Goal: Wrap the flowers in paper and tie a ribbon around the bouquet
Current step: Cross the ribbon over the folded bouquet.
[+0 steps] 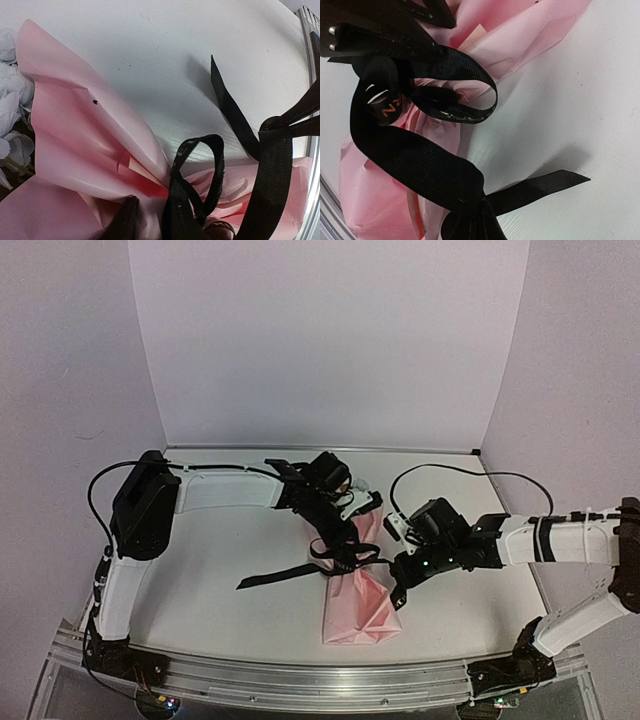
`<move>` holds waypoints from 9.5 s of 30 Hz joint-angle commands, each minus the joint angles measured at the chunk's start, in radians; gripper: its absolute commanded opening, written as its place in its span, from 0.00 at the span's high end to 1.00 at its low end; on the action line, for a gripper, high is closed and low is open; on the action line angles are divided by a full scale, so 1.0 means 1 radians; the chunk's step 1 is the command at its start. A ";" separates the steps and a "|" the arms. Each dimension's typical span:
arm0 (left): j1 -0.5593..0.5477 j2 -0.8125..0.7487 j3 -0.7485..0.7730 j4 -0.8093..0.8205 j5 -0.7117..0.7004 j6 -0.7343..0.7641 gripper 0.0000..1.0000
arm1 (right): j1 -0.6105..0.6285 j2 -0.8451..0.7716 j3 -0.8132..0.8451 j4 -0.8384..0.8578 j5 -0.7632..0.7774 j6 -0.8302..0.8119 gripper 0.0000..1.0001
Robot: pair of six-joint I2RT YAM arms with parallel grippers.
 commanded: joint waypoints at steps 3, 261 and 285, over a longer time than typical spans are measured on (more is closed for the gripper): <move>-0.010 -0.063 -0.019 0.027 0.000 0.034 0.91 | 0.005 -0.014 0.080 -0.040 0.026 0.035 1.00; 0.016 -0.200 -0.255 0.177 -0.025 -0.440 0.83 | -0.138 0.395 0.114 0.796 -0.527 0.722 0.99; 0.042 -0.312 -0.374 0.287 0.071 -0.478 0.93 | -0.095 0.395 0.084 0.727 -0.531 0.699 1.00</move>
